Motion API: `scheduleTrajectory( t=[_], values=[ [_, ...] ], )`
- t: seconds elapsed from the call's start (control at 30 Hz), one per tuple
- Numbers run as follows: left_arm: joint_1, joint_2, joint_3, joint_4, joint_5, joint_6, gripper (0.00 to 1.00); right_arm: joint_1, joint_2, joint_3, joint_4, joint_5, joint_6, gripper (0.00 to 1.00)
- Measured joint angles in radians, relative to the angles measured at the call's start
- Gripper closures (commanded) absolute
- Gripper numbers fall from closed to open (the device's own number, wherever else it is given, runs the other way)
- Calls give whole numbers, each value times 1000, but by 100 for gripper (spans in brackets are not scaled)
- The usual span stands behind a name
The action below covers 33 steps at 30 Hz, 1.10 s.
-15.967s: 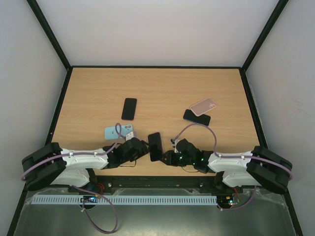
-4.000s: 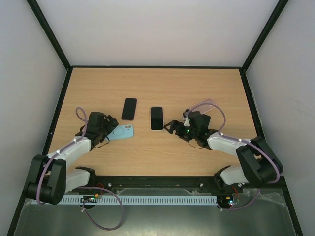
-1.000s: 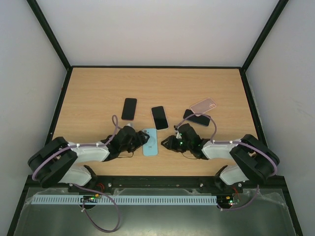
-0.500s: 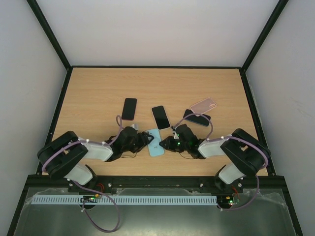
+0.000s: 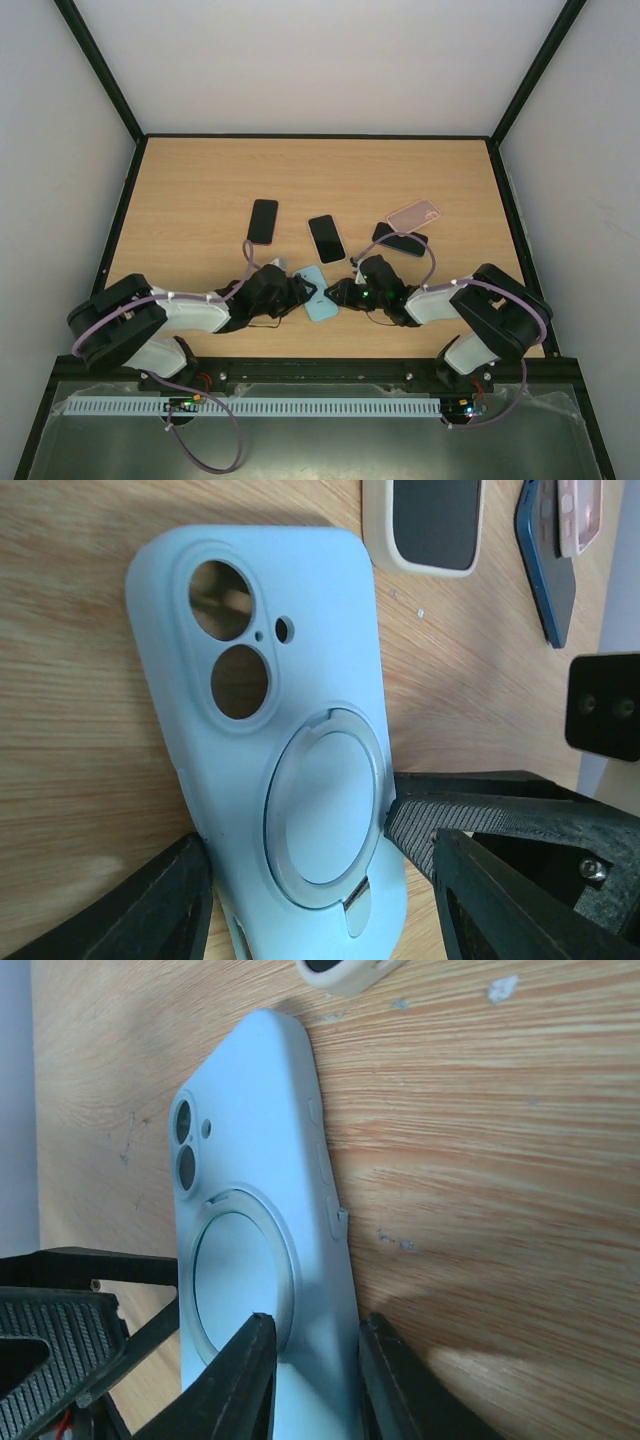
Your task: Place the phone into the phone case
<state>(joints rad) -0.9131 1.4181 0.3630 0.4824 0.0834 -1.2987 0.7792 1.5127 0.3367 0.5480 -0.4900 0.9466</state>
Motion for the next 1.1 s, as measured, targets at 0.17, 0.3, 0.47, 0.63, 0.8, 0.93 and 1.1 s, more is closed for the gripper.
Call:
scheduleTrajectory(
  t=[0.17, 0.3, 0.47, 0.63, 0.8, 0.93, 1.1],
  values=[
    [-37, 0, 24, -26, -18, 3, 39, 0, 0, -1, 5, 0, 0, 75],
    [-65, 1, 47, -13, -15, 2, 38, 0, 0, -6, 11, 0, 0, 75],
    [-80, 1, 76, -12, -17, 9, 39, 0, -14, -18, 19, 19, -2, 75],
    [-89, 13, 112, -29, -24, 18, 46, -1, -20, -31, 45, 27, -1, 75],
    [-98, 49, 126, -46, -30, 25, 62, -1, -20, -32, 50, 26, -1, 75],
    [-105, 52, 137, -86, -48, 35, 70, -1, -20, -32, 51, 26, -1, 75],
    [-110, 42, 148, -146, -71, 42, 62, -1, -16, -33, 55, 26, -1, 75]
  ],
)
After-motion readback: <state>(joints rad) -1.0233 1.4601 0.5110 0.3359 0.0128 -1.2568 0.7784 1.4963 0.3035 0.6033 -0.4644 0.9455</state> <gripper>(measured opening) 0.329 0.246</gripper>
